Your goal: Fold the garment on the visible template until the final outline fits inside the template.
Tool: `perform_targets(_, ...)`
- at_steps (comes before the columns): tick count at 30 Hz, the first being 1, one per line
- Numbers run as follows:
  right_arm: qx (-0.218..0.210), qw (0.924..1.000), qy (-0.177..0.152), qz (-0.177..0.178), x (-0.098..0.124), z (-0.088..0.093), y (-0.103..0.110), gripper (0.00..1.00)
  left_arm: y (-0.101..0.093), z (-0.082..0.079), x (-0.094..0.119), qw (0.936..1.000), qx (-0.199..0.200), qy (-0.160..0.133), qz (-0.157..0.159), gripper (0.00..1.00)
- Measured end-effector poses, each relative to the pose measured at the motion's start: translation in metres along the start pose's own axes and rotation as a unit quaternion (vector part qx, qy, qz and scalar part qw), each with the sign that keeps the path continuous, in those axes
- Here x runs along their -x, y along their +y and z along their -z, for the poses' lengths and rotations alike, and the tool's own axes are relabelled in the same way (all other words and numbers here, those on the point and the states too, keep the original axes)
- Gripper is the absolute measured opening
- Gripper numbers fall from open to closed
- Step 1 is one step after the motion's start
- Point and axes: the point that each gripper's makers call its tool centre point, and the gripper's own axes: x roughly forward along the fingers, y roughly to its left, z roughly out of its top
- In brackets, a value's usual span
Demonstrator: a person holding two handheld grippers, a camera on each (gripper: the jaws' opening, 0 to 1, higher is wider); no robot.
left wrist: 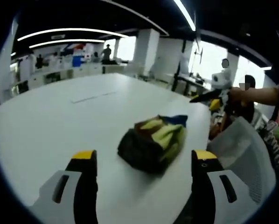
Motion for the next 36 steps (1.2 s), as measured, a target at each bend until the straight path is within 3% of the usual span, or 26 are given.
perform_targets(12, 0.01, 0.9997, 0.018, -0.009, -0.008, 0.001, -0.012, 0.71, -0.003, 0.004, -0.011, 0.9999, -0.001, 0.01, 0.01, 0.76)
perform_targets(17, 0.018, 0.9992, 0.028, -0.023, -0.017, -0.003, -0.012, 0.66, -0.006, 0.003, -0.013, 0.9997, -0.003, 0.012, 0.019, 0.67)
perform_targets(23, 0.042, 0.9968, 0.058, -0.035, -0.032, -0.001, -0.012, 0.55, -0.01, 0.002, -0.018, 0.9996, -0.013, 0.014, 0.021, 0.62)
perform_targets(26, 0.06, 0.9944, 0.076, -0.041, -0.042, 0.003, -0.012, 0.49, -0.01, 0.0, -0.019, 0.9995, -0.016, 0.012, 0.022, 0.55)
perform_targets(31, 0.068, 0.9931, 0.085, -0.043, -0.056, 0.003, -0.017, 0.43, -0.012, -0.002, -0.024, 0.9992, -0.024, 0.014, 0.029, 0.49)
perform_targets(36, 0.073, 0.9926, 0.086, -0.044, -0.072, -0.004, -0.03, 0.28, -0.014, -0.003, -0.032, 0.9991, -0.019, 0.015, 0.034, 0.42)
